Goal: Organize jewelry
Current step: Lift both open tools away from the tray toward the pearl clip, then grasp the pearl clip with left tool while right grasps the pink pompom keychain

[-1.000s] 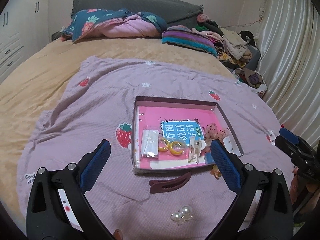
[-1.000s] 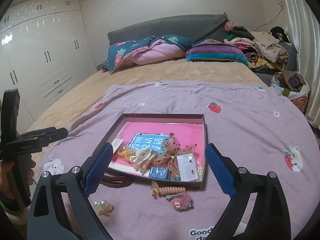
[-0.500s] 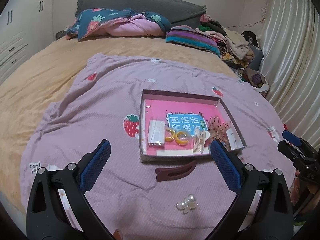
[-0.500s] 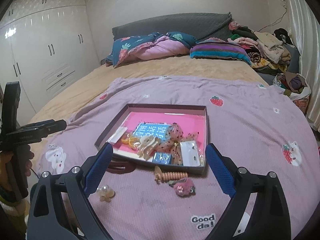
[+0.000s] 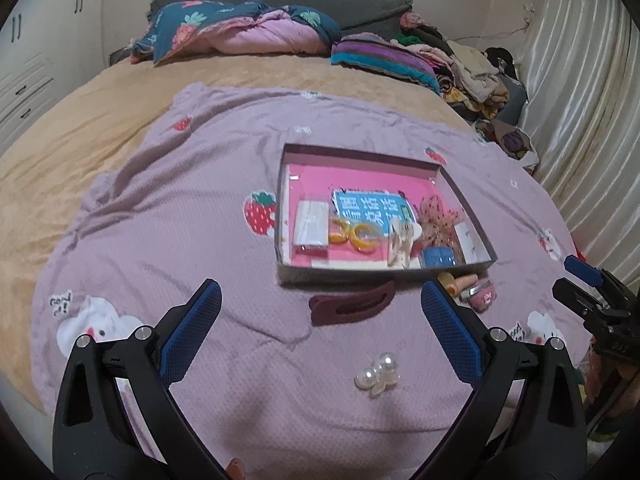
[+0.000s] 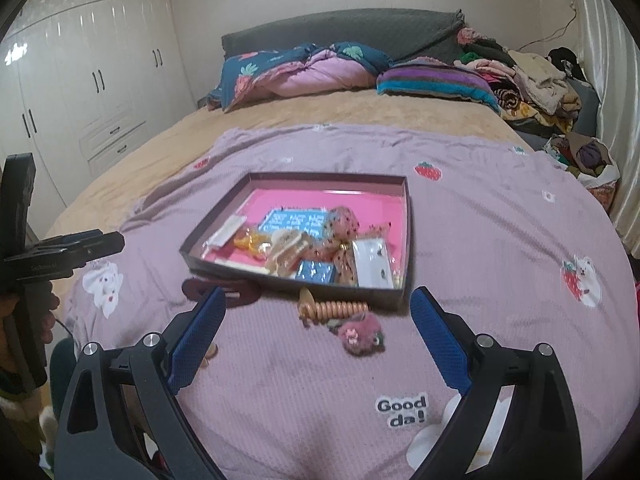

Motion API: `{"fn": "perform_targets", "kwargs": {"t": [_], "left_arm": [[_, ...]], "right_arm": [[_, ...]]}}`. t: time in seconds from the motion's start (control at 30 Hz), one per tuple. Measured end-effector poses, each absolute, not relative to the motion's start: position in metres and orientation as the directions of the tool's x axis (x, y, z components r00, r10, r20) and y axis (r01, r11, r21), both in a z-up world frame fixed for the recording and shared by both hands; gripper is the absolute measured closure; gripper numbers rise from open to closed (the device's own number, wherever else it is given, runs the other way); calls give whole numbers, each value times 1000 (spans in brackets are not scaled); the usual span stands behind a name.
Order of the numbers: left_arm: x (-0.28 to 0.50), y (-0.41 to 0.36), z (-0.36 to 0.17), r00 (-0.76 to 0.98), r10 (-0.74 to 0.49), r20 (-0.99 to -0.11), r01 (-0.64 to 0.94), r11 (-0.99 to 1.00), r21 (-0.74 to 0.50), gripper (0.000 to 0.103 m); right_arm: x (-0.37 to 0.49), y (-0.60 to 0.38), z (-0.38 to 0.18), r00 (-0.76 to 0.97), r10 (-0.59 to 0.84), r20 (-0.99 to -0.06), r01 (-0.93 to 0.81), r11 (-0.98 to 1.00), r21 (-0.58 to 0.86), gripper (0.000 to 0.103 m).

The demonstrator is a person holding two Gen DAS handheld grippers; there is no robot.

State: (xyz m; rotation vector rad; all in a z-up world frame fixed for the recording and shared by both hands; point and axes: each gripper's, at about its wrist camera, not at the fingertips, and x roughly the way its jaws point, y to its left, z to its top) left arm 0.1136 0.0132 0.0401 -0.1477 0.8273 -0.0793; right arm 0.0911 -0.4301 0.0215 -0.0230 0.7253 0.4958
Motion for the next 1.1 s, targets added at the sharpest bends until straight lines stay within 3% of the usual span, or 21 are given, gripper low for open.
{"fn": "perform_targets", "kwargs": {"t": [0.93,1.1], "left_arm": [[94,-53,-47,501,-167,-849,162,982,-97,10],[98,-56,-61,488,-162,-858,164,982,-92,21]], "right_arm": [[87,-459,-33,568,377,-732,-396,904,159,10],[92,-463,-41,554,379,-741,-383,906,178,10]]}}
